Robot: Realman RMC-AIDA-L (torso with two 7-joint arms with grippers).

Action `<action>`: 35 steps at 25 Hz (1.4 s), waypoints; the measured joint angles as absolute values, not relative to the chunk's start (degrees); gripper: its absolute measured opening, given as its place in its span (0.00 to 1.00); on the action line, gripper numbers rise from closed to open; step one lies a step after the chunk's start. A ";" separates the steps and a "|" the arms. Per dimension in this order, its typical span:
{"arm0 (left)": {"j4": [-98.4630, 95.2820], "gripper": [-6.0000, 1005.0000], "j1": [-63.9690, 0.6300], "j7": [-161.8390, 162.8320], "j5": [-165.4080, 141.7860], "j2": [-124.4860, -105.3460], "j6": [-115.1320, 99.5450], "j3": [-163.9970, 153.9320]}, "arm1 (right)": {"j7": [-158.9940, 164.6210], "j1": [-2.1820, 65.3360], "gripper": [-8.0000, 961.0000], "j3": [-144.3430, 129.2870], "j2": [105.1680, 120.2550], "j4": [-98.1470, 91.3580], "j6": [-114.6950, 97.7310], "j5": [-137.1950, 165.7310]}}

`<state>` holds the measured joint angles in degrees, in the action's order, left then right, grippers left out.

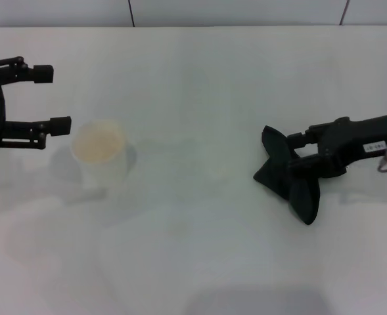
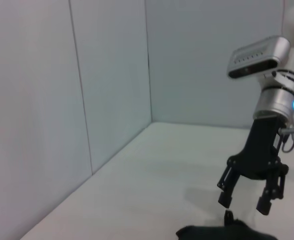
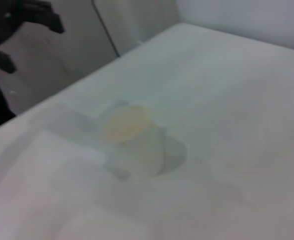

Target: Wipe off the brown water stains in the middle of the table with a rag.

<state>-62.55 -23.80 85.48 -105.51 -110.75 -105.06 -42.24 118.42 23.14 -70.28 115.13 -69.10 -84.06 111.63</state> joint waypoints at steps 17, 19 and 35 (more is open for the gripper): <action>-62.69 0.88 -18.88 88.76 -103.27 -114.06 -106.11 -44.43 | 104.98 22.63 0.82 -66.34 114.96 -65.40 -86.00 109.83; -62.68 0.88 -18.84 88.82 -104.55 -114.05 -106.24 -44.44 | 105.00 22.84 0.82 -66.33 114.98 -65.01 -85.72 109.91; -62.23 0.88 -20.31 89.23 -111.73 -114.21 -106.26 -44.38 | 105.53 23.71 0.82 -67.23 115.31 -63.46 -85.77 109.43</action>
